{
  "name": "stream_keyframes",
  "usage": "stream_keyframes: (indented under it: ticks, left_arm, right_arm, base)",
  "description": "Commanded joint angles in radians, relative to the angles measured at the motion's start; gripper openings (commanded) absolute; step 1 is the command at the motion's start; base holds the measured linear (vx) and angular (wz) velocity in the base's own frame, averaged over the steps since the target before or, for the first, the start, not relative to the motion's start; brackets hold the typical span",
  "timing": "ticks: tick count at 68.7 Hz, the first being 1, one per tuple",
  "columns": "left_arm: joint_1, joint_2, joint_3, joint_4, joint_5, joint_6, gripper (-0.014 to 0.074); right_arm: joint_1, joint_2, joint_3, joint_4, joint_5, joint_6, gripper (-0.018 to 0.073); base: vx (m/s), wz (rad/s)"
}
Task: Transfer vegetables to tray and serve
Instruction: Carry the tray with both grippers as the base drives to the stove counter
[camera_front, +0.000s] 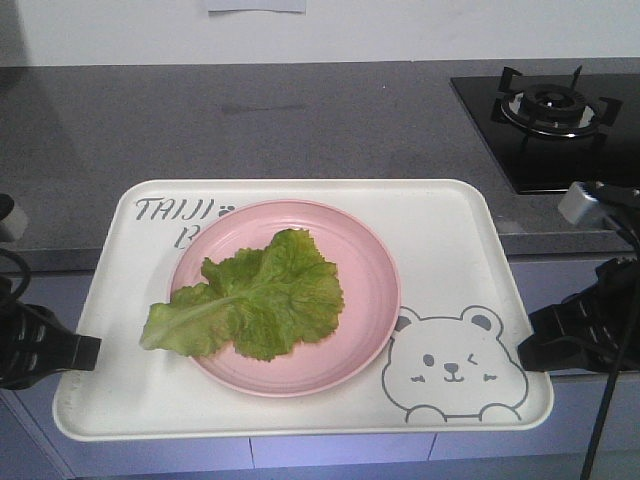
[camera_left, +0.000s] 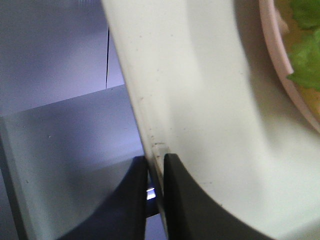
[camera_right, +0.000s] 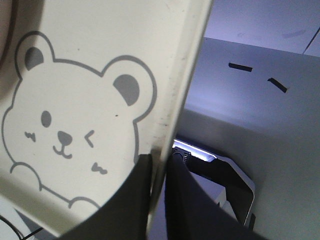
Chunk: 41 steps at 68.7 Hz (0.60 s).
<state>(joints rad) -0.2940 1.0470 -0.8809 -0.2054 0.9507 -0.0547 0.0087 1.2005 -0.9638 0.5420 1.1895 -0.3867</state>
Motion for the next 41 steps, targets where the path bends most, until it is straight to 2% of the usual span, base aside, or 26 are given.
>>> stream_keyframes:
  ticks: [1,41]
  left_arm:
    - [-0.011,-0.016,-0.027,-0.037,-0.076,0.033,-0.0006]
    - [-0.011,-0.016,-0.027,-0.037,-0.076,0.033,-0.0006]
  right_arm:
    - [0.011,-0.026,-0.026,0.075,0.045,-0.055,-0.0003]
    - [0.011,-0.026,-0.026,0.075,0.045,-0.055,-0.0003]
  base:
    - [0.12,0.02]
    - [0.16,0.05]
